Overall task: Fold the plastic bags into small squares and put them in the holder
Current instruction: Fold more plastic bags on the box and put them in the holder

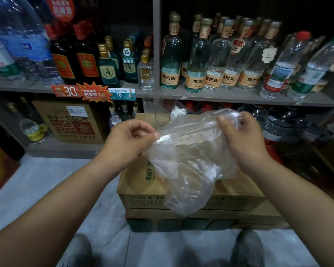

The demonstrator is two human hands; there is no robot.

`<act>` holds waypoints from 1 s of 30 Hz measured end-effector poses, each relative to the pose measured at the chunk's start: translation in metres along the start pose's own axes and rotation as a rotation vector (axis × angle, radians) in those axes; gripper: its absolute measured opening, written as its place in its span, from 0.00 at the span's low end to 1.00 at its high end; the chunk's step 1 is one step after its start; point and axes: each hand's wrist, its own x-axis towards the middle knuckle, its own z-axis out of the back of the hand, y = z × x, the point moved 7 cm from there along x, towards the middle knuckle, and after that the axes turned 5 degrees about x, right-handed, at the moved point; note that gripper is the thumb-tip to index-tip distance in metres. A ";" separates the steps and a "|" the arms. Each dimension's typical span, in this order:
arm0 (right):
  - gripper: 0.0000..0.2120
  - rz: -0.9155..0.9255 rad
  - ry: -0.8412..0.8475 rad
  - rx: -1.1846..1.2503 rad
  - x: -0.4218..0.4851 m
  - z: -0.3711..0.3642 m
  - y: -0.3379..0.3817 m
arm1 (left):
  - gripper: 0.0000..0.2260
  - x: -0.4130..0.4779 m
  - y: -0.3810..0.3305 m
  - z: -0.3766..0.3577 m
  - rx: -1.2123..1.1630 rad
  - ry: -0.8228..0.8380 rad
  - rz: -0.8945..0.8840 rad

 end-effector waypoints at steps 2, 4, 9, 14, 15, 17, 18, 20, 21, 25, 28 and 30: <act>0.25 0.013 -0.001 -0.056 0.003 0.000 0.000 | 0.12 -0.002 0.002 -0.005 -0.048 0.086 0.054; 0.20 -0.002 0.001 -0.051 0.007 0.000 -0.004 | 0.19 -0.006 0.005 -0.014 -0.069 0.224 0.114; 0.32 -0.124 0.073 -0.114 0.015 -0.007 -0.020 | 0.15 -0.010 0.012 -0.018 0.045 0.294 0.152; 0.34 -0.080 0.096 -0.171 0.004 -0.007 0.001 | 0.08 -0.003 0.019 0.001 -0.041 0.079 0.198; 0.31 -0.040 0.070 -0.190 -0.002 -0.005 0.008 | 0.08 -0.002 0.020 0.005 -0.061 0.033 0.201; 0.25 0.007 0.046 -0.186 -0.016 -0.003 0.017 | 0.08 0.000 0.020 0.012 -0.086 -0.060 0.204; 0.25 -0.011 0.077 -0.155 -0.023 -0.004 0.017 | 0.08 0.000 0.020 0.013 -0.099 -0.100 0.204; 0.31 -0.062 0.237 -0.111 -0.037 -0.014 0.016 | 0.07 -0.002 0.021 0.013 -0.153 -0.144 0.203; 0.31 -0.080 0.325 -0.100 -0.044 -0.021 0.016 | 0.07 -0.002 0.022 0.011 -0.188 -0.149 0.204; 0.19 -0.109 0.426 -0.028 -0.051 -0.034 0.007 | 0.08 -0.005 0.026 -0.002 -0.343 -0.114 0.233; 0.12 -0.122 0.401 0.035 -0.040 -0.028 0.000 | 0.10 -0.006 0.029 -0.006 -0.462 -0.090 0.247; 0.08 -0.147 0.376 0.092 -0.031 -0.022 -0.002 | 0.12 -0.007 0.032 -0.006 -0.485 -0.089 0.254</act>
